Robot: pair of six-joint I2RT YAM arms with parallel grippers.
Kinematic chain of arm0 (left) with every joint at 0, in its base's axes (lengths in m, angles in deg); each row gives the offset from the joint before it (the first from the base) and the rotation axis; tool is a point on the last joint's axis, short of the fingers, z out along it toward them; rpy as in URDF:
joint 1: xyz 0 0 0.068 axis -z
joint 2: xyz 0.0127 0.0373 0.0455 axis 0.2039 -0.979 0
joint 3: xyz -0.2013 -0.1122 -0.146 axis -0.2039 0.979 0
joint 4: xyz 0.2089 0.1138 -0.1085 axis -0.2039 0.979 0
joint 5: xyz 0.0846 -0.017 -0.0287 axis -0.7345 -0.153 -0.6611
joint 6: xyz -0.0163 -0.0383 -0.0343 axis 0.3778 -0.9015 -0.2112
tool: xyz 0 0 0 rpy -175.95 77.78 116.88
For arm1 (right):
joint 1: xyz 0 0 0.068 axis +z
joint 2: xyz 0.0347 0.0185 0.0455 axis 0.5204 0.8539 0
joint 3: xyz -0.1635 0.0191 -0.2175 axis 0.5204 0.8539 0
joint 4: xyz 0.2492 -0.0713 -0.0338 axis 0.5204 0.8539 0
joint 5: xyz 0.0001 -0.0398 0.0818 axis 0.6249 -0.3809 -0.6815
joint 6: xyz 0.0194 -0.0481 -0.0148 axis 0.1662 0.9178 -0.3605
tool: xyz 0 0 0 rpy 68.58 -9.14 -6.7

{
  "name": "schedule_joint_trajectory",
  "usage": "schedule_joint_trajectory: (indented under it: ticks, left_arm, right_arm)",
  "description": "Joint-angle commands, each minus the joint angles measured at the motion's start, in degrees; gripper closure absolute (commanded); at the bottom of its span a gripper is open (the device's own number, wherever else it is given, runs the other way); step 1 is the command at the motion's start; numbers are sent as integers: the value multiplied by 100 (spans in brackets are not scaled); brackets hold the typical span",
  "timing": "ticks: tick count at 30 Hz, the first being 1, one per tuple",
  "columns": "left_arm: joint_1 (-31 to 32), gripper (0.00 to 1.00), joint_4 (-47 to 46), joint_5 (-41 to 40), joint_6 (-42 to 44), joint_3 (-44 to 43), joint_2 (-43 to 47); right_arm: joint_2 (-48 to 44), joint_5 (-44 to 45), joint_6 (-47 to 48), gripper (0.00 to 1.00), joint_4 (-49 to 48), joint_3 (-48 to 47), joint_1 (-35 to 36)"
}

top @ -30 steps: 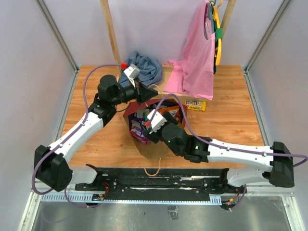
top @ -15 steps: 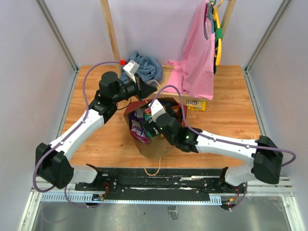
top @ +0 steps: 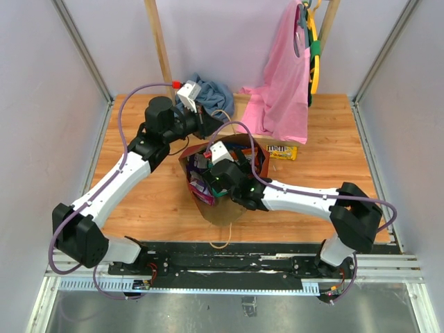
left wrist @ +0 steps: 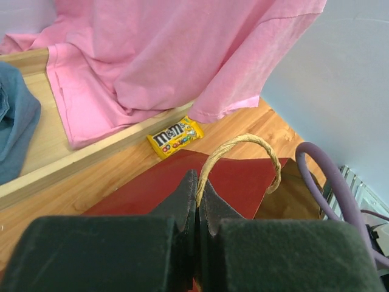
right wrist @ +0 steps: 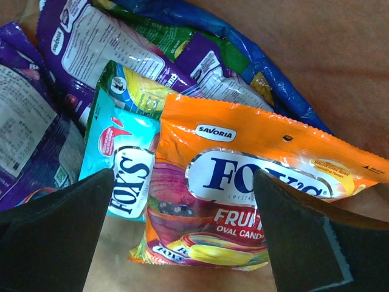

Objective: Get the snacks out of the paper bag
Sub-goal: Take out the snack from the paper bag.

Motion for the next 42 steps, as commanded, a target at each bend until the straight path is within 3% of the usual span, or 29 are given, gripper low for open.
schedule_joint_trajectory:
  ticks: [1, 5, 17, 20, 27, 37, 42]
  left_arm:
    - [35, 99, 229, -170, 140, -197, -12]
    - [35, 99, 356, -242, 194, -242, -22]
    - [31, 98, 499, -423, 282, -417, -142]
    - [33, 98, 562, -511, 317, -493, -189]
    - [32, 97, 757, -848, 402, -681, -301]
    - [31, 97, 843, -1271, 367, -784, -370]
    - [39, 97, 939, -1533, 419, -771, -262]
  right_arm:
    - [323, 582, -225, 4, 128, -226, -99]
    - [468, 760, -326, 16, 135, -189, -109]
    - [-87, 753, -333, 78, 220, -30, -103]
    - [-307, 567, -307, 87, 207, 73, -66]
    - [-1070, -273, 20, 99, -19, 286, 310]
    - [-2697, -1896, 2, 99, 222, 370, 481]
    - [-4115, -2028, 198, 99, 631, 477, 469]
